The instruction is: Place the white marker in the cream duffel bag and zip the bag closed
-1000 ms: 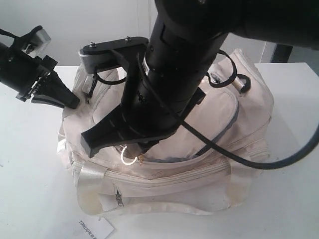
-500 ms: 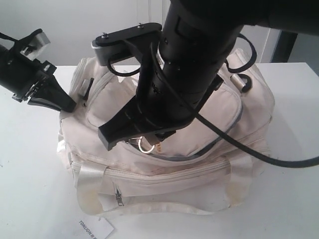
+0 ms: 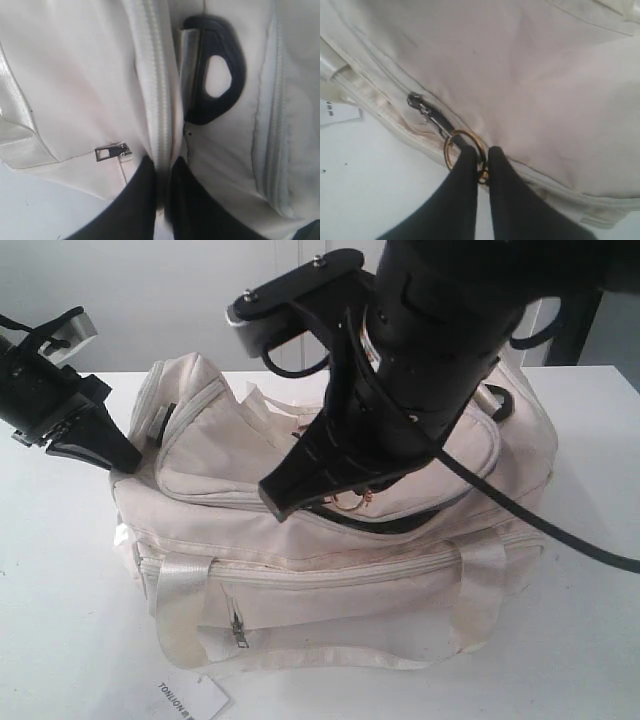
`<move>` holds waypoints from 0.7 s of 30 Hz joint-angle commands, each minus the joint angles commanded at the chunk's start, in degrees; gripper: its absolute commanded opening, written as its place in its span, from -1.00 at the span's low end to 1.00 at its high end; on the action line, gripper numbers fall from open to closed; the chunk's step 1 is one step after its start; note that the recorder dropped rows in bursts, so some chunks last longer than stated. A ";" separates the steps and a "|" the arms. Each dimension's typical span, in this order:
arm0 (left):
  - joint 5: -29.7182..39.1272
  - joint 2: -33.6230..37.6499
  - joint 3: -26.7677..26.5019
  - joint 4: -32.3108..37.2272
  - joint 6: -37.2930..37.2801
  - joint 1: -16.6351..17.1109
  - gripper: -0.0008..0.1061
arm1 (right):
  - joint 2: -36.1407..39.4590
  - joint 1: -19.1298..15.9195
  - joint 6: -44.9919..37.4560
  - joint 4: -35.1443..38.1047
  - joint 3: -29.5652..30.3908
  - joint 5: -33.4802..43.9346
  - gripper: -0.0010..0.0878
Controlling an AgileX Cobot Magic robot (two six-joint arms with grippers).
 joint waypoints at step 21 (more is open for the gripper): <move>0.00 0.00 0.00 -0.32 -0.59 0.00 -0.99 | -8.21 -23.38 -13.93 18.75 2.79 -0.34 -0.98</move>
